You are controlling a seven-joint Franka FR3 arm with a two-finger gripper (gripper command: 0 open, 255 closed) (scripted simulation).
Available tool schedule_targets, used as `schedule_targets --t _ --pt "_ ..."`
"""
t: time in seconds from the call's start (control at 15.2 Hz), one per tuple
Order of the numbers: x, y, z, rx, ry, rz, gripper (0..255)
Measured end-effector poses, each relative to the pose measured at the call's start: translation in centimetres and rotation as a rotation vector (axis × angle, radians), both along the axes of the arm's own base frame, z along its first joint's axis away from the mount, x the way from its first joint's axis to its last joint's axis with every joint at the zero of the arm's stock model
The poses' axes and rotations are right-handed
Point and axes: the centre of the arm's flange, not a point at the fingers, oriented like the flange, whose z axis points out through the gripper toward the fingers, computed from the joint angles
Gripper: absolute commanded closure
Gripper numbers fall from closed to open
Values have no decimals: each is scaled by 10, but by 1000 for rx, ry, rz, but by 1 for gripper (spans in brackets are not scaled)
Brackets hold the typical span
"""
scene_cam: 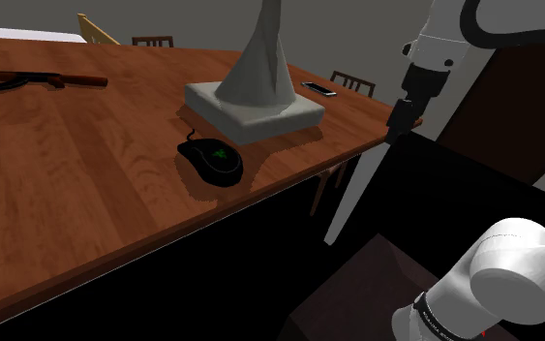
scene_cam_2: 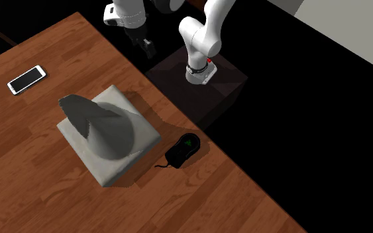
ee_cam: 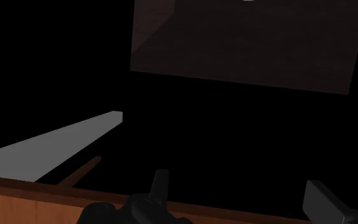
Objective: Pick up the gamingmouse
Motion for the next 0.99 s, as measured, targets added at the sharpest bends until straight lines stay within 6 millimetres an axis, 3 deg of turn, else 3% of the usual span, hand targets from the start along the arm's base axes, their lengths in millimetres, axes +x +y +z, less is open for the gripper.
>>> schedule_targets --t 0.13,0.26,0.99 --pt "3 5 -1 1 0 -2 0" --pt "12 24 0 4 -1 -8 0" --pt "77 148 -2 28 -4 -52 0"
